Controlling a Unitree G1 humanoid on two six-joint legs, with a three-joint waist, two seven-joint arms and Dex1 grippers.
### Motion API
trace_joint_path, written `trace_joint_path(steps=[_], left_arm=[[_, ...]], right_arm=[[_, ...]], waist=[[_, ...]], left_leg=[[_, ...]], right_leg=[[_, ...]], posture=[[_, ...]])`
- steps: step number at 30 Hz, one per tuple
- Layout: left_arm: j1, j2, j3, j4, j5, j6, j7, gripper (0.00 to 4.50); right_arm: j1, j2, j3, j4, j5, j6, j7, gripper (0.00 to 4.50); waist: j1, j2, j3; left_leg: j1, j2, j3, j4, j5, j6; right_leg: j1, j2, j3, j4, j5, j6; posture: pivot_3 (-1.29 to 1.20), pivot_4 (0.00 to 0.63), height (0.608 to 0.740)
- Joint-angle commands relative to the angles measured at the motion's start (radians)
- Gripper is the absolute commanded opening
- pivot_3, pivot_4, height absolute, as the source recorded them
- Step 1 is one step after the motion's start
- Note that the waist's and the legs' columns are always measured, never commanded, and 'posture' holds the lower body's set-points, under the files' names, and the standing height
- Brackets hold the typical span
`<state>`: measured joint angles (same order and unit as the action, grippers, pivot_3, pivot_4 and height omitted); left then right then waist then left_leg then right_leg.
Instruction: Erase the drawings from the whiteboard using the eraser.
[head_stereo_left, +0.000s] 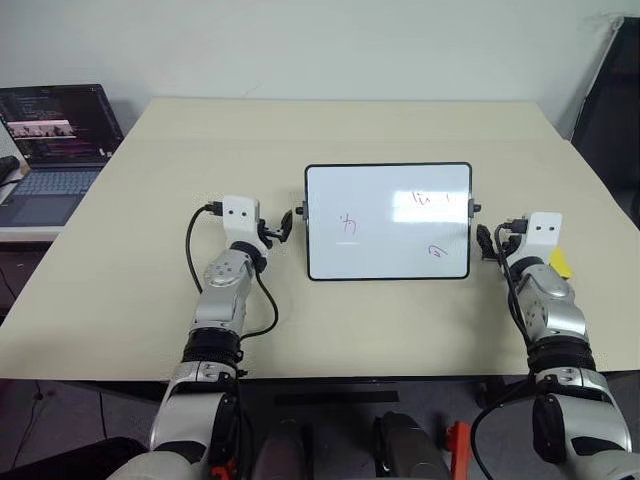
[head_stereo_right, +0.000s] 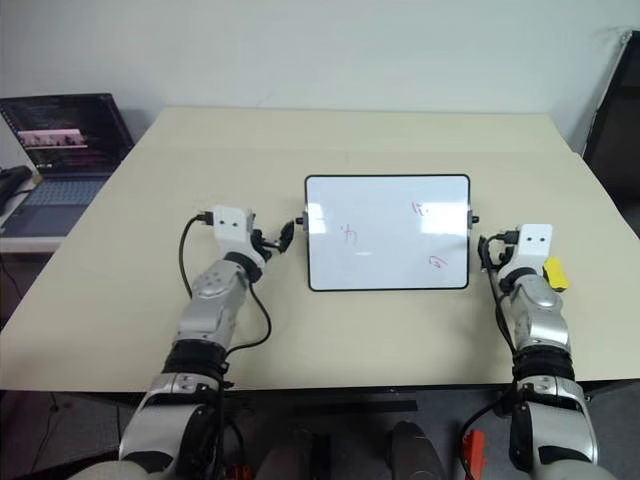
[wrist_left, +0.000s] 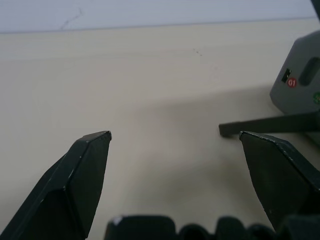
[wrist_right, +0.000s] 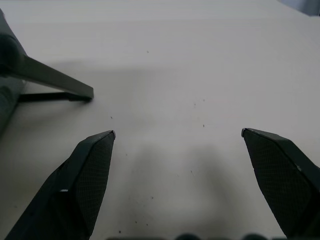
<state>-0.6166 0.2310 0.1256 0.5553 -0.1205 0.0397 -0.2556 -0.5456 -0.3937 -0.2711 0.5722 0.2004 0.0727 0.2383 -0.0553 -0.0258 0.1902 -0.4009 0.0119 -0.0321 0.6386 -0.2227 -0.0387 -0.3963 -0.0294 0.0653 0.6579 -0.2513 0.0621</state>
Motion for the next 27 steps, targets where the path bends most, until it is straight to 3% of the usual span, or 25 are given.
trace_joint_path(steps=[1, 6, 11, 15, 18, 21, 25, 27], left_arm=[[-0.035, 0.003, 0.002, 0.023, -0.013, -0.002, -0.029, 4.50], [-0.055, 0.028, 0.021, 0.057, -0.021, -0.025, -0.052, 4.50], [-0.022, 0.179, 0.036, -0.037, -0.085, 0.031, -0.267, 4.50], [0.074, 0.383, 0.036, -0.336, -0.260, 0.276, -0.565, 4.50], [0.093, 0.513, 0.037, -0.619, -0.501, 0.512, -0.762, 4.50], [0.012, 0.473, -0.013, -0.710, -0.596, 0.624, -0.767, 4.50], [-0.134, 0.203, -0.228, -0.632, -0.548, 0.626, -0.751, 4.50], [-0.153, 0.116, -0.302, -0.568, -0.487, 0.588, -0.761, 4.50]], right_arm=[[0.011, 0.002, -0.002, -0.074, 0.011, 0.016, 0.001, 4.45], [0.014, 0.007, -0.010, -0.090, 0.015, 0.036, -0.005, 4.45], [0.023, -0.013, -0.004, -0.140, 0.014, 0.088, 0.015, 4.45], [0.078, -0.054, -0.012, -0.259, 0.047, 0.192, 0.065, 4.45], [0.103, -0.090, -0.043, -0.333, 0.093, 0.268, 0.101, 4.45], [0.102, -0.111, -0.058, -0.321, 0.108, 0.291, 0.120, 4.45], [0.085, -0.144, -0.056, -0.317, 0.112, 0.304, 0.140, 4.45], [0.077, -0.169, -0.069, -0.291, 0.104, 0.295, 0.143, 4.45]], waist=[[0.001, 0.000, 0.000], [0.001, 0.000, 0.000], [-0.007, 0.000, 0.000], [-0.010, 0.000, 0.000], [0.000, -0.001, 0.001], [0.017, -0.001, 0.001], [0.031, 0.000, 0.001], [0.024, 0.000, 0.001]], left_leg=[[0.000, 0.000, 0.000, 0.000, 0.000, 0.000], [0.000, 0.000, 0.000, 0.000, 0.000, 0.000], [-0.001, 0.001, 0.004, -0.003, 0.000, 0.000], [-0.002, 0.002, 0.006, -0.008, 0.000, 0.000], [-0.003, 0.003, 0.005, -0.009, 0.000, 0.000], [-0.005, 0.002, 0.004, -0.007, 0.000, 0.000], [-0.001, 0.000, 0.004, -0.003, 0.000, 0.000], [-0.001, 0.001, 0.005, 0.001, 0.000, 0.000]], right_leg=[[0.000, 0.000, 0.000, 0.000, 0.000, 0.000], [0.000, 0.000, 0.000, 0.000, 0.000, 0.000], [-0.006, 0.001, 0.004, 0.002, 0.000, 0.000], [-0.010, 0.002, 0.005, 0.001, 0.000, -0.002], [-0.010, 0.002, 0.004, 0.000, -0.001, -0.003], [-0.011, 0.000, 0.002, 0.001, -0.001, -0.002], [-0.003, 0.000, 0.003, -0.002, -0.004, 0.005], [-0.002, 0.001, 0.004, -0.003, -0.003, 0.006]], posture=[[0.00, 0.150, 0.740], [0.00, 0.150, 0.740], [0.00, 0.150, 0.740], [0.00, 0.150, 0.740], [0.00, 0.150, 0.740], [0.00, 0.150, 0.740], [0.00, 0.150, 0.740], [0.00, 0.150, 0.740]])
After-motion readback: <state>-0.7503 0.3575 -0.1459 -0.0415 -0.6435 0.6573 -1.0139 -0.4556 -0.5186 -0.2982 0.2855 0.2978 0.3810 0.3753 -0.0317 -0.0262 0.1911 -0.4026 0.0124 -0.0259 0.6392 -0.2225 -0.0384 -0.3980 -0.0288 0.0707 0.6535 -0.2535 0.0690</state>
